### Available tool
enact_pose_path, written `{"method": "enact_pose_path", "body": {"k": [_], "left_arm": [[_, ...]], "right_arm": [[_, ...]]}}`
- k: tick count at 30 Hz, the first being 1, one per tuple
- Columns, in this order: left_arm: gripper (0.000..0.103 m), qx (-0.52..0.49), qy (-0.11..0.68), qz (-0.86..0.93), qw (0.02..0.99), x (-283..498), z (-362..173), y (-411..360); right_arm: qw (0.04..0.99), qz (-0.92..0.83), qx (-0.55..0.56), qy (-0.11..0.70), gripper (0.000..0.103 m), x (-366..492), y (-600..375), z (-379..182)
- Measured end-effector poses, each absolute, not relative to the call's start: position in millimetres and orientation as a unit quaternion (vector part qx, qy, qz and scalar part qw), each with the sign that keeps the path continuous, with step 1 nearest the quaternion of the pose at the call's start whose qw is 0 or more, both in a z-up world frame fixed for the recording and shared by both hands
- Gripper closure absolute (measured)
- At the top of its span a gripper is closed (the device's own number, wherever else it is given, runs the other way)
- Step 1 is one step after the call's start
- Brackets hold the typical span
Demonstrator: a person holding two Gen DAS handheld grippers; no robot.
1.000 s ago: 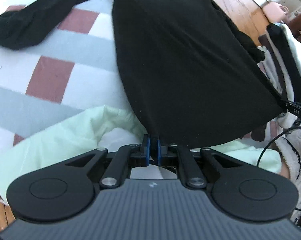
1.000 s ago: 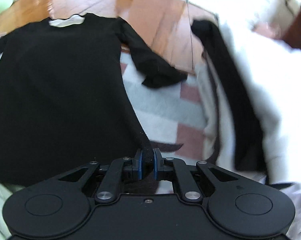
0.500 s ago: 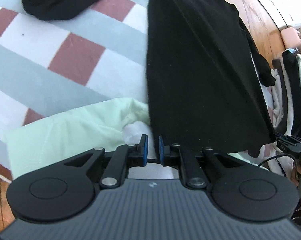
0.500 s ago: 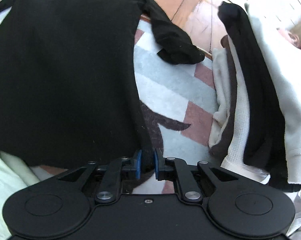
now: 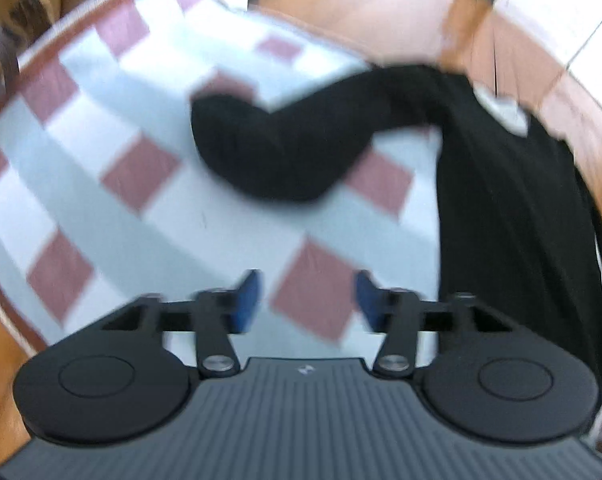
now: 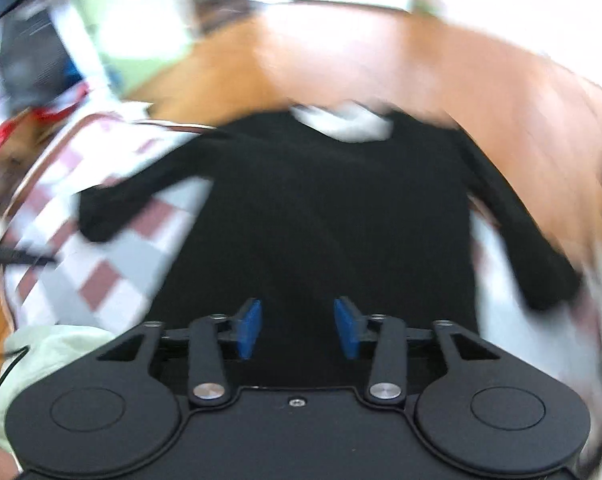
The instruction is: Fold clothes
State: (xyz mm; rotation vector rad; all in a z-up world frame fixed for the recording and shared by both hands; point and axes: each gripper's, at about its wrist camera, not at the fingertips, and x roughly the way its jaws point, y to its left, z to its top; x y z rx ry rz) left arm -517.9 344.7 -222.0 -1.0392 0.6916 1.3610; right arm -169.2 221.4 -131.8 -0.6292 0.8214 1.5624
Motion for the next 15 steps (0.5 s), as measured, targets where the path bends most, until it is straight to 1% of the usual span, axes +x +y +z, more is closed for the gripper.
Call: {"method": "enact_pose_path", "body": {"k": [3,6,9,10,11,13,14,15], "left_arm": [[0.035,-0.434,0.272,0.620,0.594,-540,-227,367],[0.035,-0.427,0.240,0.646,0.585,-564,-236,390],[0.035,-0.459,0.198,0.659,0.562,-593,-263,422],[0.035,-0.488,0.188,0.649,0.553,-603,-275,434],[0.027,-0.503,0.178,0.638,0.555,-609,-278,443],[0.028,-0.487,0.182,0.615,0.593,-605,-272,455],[0.051,-0.472,0.198,0.596,0.619,-600,-268,464],[0.077,-0.440,0.219,0.595,0.636,-593,-264,470]], "right_arm": [[0.525,0.738,-0.282,0.318,0.052,-214,263,-139],[0.480,0.762,-0.294,0.320,0.052,-243,304,-160],[0.469,0.767,-0.311,0.308,0.052,-265,336,-179],[0.474,0.767,-0.314,0.298,0.052,-269,346,-185],[0.478,0.766,-0.318,0.289,0.052,-273,356,-191],[0.496,0.759,-0.330,0.263,0.052,-281,377,-200],[0.509,0.752,-0.341,0.244,0.052,-286,389,-204],[0.524,0.742,-0.357,0.216,0.051,-294,403,-208]]}}
